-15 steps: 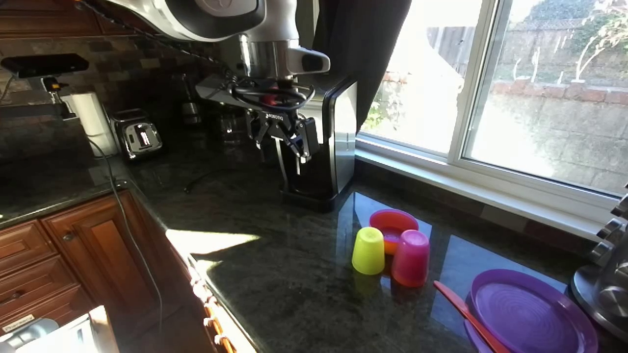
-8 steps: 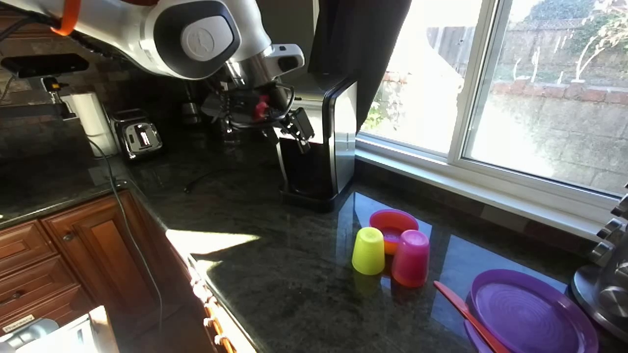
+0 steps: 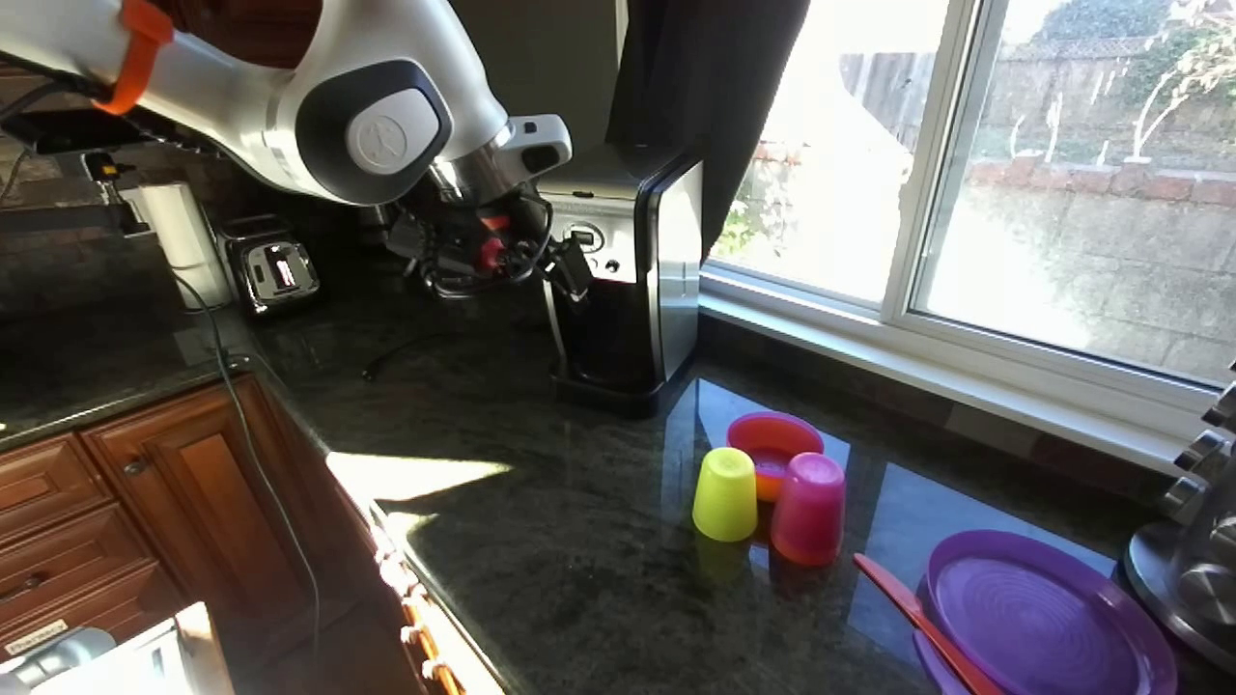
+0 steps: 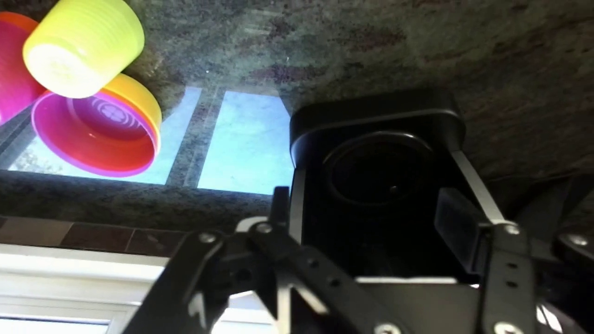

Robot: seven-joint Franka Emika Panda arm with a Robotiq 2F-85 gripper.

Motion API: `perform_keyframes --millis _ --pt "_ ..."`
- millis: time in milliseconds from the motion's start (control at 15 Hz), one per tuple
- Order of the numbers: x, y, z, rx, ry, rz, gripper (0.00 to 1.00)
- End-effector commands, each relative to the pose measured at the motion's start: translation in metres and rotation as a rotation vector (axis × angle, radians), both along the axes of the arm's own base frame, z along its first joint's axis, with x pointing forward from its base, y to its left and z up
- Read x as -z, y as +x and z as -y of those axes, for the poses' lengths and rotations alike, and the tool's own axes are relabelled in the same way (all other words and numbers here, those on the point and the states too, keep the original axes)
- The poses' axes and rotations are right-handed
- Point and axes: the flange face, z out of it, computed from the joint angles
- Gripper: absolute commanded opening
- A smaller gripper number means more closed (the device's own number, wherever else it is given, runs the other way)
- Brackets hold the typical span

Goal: Press a button on the coffee maker

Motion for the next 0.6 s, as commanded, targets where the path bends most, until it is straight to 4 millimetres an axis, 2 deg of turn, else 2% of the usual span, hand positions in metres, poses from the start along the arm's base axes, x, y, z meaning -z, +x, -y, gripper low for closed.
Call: perform_keyframes --millis 0,400,533 --pt "0.010 -0.007 -0.015 -0.059 0.007 -0.019 0.50" --pt "0.011 -0.005 -0.026 -0.141 -0.030 -0.015 0.04" --pt "0.011 -0.004 -0.026 -0.145 -0.039 -0.011 0.00"
